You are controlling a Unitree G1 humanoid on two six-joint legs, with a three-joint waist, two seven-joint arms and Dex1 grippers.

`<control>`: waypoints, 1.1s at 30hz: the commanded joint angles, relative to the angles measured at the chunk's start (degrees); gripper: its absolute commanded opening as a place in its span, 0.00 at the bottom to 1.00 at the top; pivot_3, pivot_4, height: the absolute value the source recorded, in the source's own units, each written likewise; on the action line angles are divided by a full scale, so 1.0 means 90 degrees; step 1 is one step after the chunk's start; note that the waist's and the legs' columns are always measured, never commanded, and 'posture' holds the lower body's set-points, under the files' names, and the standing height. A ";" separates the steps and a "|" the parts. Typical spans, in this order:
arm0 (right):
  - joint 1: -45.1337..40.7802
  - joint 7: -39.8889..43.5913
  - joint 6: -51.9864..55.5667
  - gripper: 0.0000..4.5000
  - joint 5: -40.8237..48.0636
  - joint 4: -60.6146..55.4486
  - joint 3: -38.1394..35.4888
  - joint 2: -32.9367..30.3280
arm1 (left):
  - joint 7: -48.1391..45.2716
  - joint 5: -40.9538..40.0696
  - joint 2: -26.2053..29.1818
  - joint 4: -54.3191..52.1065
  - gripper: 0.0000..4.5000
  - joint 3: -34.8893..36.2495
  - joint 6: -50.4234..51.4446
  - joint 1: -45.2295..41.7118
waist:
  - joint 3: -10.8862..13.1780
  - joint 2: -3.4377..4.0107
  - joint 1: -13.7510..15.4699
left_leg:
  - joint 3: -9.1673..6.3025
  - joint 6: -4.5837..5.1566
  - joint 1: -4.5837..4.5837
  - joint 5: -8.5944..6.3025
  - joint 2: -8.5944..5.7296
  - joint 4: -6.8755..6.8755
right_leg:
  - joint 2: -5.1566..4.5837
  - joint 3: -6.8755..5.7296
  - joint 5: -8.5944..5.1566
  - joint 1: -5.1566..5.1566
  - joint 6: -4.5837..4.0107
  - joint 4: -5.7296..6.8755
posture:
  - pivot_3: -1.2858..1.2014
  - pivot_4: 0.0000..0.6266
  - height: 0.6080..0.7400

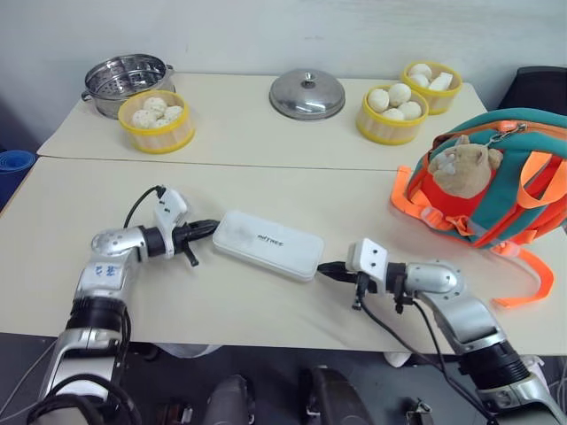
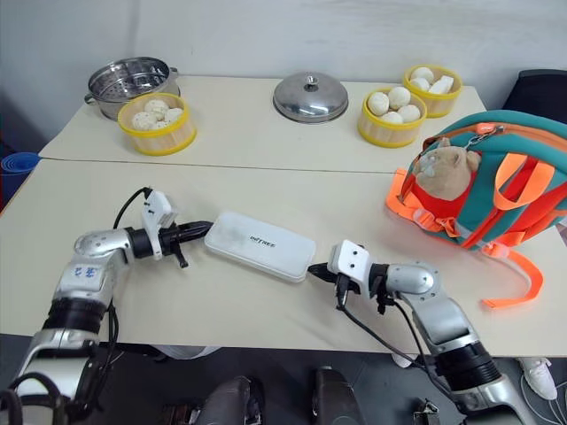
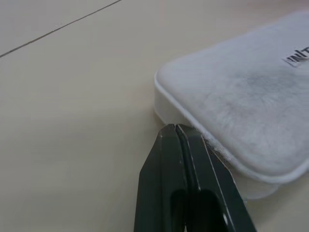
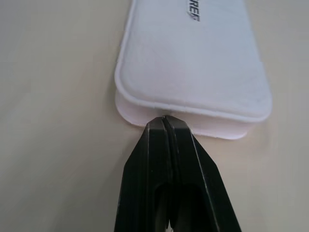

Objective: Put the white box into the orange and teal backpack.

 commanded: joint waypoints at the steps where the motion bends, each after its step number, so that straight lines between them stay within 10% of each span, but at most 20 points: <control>1: -0.0191 0.0243 0.0010 0.00 0.0253 -0.0178 -0.0233 -0.0166 | -0.0259 -0.0578 -0.0079 -0.1609 0.01 -0.0173 0.0585 0.0555 | 0.0000 0.0000 0.0000 | -0.0001 0.0000 0.0000 0.0000 0.0000 -0.0002 | 0.0000 0.0000 0.0000 0.0000 0.0000 -0.0001 | 0.52 0.24 1.00; 11: -0.0015 0.0349 -0.0747 0.00 -0.0451 0.0706 -0.0321 -0.0672 | 0.0468 -0.1237 0.0212 -0.3320 0.01 0.0090 0.3425 0.1326 | 0.0000 0.0000 -0.0001 | -0.0002 0.0007 0.0004 -0.0002 -0.0002 -0.0007 | -0.0001 0.0002 0.0000 0.0005 0.0000 -0.0005 | 0.52 0.24 1.00; 19: -0.0030 0.0469 -0.0947 0.00 -0.0505 0.1099 -0.0412 -0.0880 | 0.1465 -0.2615 0.0311 -0.1753 0.48 0.1769 0.8507 0.0147 | 0.0000 -0.0001 -0.0006 | -0.0011 0.0003 0.0014 0.0005 -0.0002 -0.0006 | 0.0003 -0.0001 -0.0001 0.0014 -0.0001 0.0000 | 0.52 0.24 1.00; 26: -0.0437 0.0869 -0.2192 0.00 -0.1155 0.1985 0.0104 -0.1098 | 0.1761 -0.3532 0.0402 0.0008 0.96 0.1246 0.9071 -0.0951 | -0.0001 -0.0003 0.0000 | -0.0019 -0.0006 0.0021 0.0002 -0.0006 0.0005 | 0.0000 -0.0009 0.0000 0.0033 0.0000 -0.0006 | 0.52 0.24 1.00; 33: -0.1055 0.0787 -0.2751 0.00 -0.1381 0.2695 0.0432 -0.0614 | 0.2618 -0.3864 -0.0387 0.1159 0.99 0.0827 0.9071 -0.1785 | -0.0007 -0.0008 0.0002 | -0.0022 -0.0008 0.0039 0.0001 -0.0004 0.0032 | -0.0001 -0.0012 0.0001 0.0057 0.0001 0.0002 | 0.52 0.24 1.00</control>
